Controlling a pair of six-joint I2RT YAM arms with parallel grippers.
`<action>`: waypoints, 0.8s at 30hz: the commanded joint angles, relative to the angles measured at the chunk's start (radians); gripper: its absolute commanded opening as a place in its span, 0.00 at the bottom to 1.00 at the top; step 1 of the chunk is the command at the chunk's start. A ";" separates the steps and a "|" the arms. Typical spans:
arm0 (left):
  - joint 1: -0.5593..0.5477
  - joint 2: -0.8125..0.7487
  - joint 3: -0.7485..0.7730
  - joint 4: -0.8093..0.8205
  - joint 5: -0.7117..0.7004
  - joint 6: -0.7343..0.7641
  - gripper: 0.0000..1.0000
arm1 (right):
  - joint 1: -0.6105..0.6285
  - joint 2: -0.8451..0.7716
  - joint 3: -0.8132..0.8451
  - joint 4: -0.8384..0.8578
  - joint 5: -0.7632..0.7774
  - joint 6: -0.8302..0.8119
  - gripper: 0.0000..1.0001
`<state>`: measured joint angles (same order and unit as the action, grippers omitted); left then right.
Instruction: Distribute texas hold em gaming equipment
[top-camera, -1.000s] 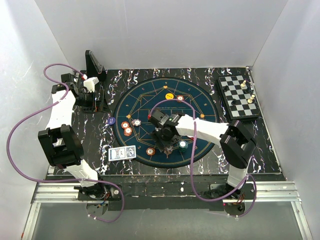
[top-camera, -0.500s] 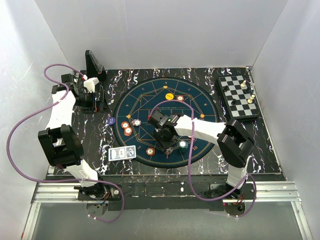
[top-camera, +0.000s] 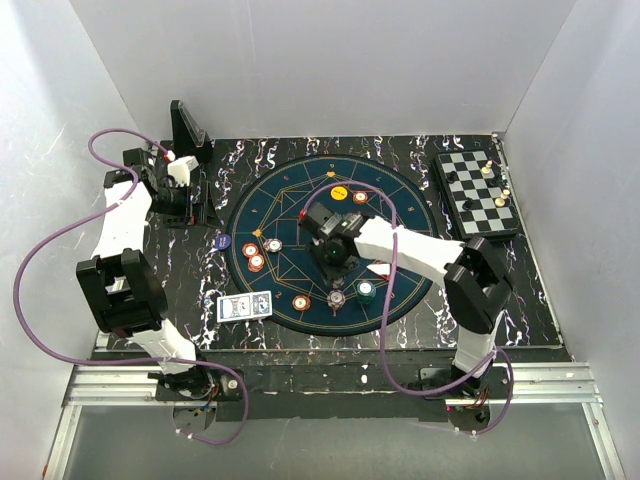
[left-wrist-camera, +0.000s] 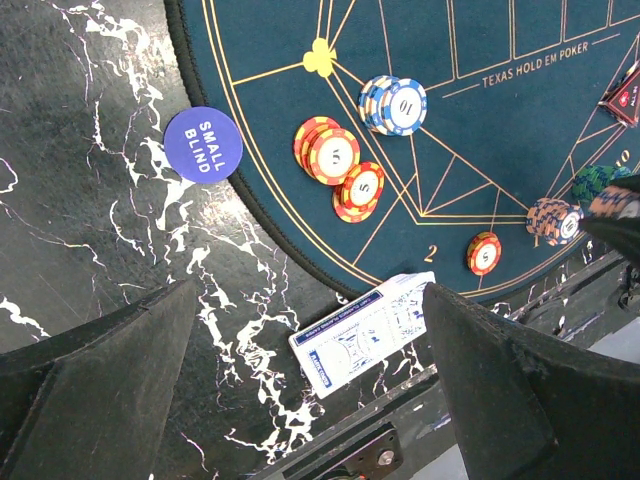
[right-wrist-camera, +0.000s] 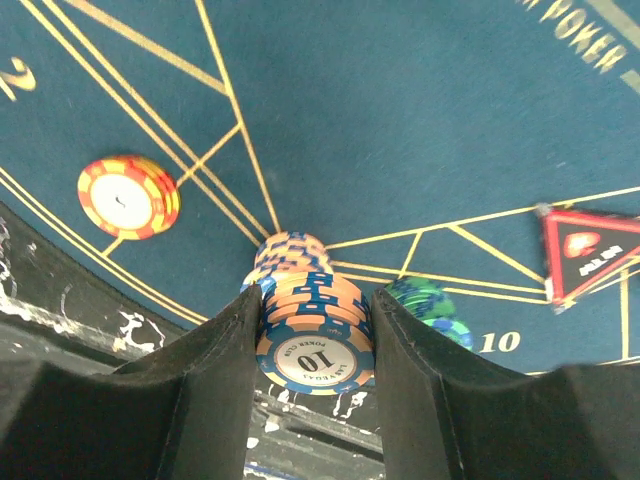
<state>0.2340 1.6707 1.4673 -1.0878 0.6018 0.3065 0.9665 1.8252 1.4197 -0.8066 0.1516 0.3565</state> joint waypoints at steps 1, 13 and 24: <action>0.007 -0.048 0.005 0.009 -0.002 0.013 0.98 | -0.081 -0.032 0.139 -0.031 0.019 -0.028 0.16; 0.008 0.000 0.036 0.006 -0.010 0.025 0.98 | -0.324 0.423 0.807 -0.170 0.028 -0.088 0.13; 0.008 0.066 0.074 -0.001 -0.020 0.042 0.98 | -0.394 0.606 0.889 -0.062 -0.010 -0.037 0.12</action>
<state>0.2348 1.7313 1.5013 -1.0908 0.5831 0.3283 0.5812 2.4367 2.2936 -0.9154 0.1627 0.3019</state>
